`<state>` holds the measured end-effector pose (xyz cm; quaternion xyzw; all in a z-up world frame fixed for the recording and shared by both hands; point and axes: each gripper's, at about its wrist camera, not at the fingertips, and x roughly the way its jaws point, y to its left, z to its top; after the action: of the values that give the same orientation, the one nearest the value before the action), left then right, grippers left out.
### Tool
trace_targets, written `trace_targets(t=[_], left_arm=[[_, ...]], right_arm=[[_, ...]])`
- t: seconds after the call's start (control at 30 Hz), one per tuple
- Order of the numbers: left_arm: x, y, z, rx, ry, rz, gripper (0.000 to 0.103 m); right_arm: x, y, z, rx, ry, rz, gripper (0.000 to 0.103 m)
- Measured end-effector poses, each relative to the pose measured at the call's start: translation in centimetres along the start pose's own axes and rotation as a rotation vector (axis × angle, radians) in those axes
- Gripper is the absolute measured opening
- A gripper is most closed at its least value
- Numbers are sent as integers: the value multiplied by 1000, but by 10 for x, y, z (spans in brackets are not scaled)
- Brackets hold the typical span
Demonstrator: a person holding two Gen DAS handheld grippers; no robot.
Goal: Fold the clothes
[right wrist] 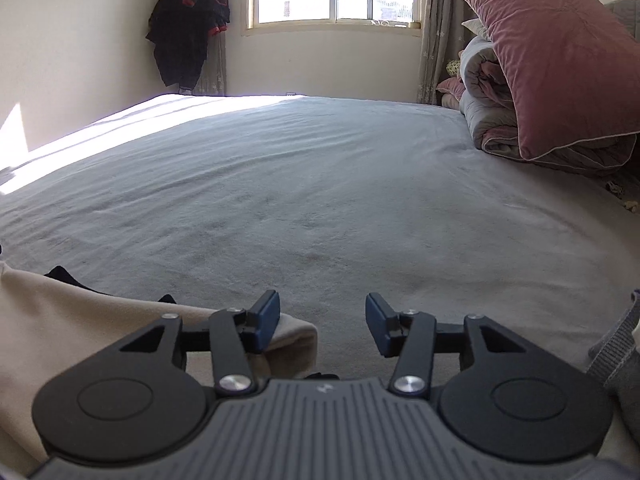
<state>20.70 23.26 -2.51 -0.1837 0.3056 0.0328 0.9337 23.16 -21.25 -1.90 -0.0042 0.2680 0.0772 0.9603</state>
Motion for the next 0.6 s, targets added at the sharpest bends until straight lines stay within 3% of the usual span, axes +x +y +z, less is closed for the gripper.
trace_targets(t=[0.1,0.17,0.27,0.33,0.4,0.43,0.47,0.53,0.6], left_arm=[[8,13,1,-124,77,-139,57],[15,8,-3,-119,99,-148,59],[22,-3,-11,-85,99,-124,54],[26,-9,-15,-74,90,-117,27],[27,-14,-19,-48,66,-105,13],[22,-19,-21,-21,25,-92,12],[17,-22,-23,-2,-16,-93,11],[4,-20,-24,-24,-118,-111,10],[8,-18,-24,-30,-115,-77,10]], right_arm=[[-4,-24,1,126,3,51,51],[-5,-35,-1,214,15,106,51],[-1,-40,-5,312,42,185,51],[4,-34,-7,326,53,198,51],[8,-24,-9,306,65,191,49],[9,-18,-10,290,64,185,18],[4,-12,-10,264,31,170,4],[-5,-5,-12,239,-46,148,5],[-6,-6,-16,246,-73,103,5]])
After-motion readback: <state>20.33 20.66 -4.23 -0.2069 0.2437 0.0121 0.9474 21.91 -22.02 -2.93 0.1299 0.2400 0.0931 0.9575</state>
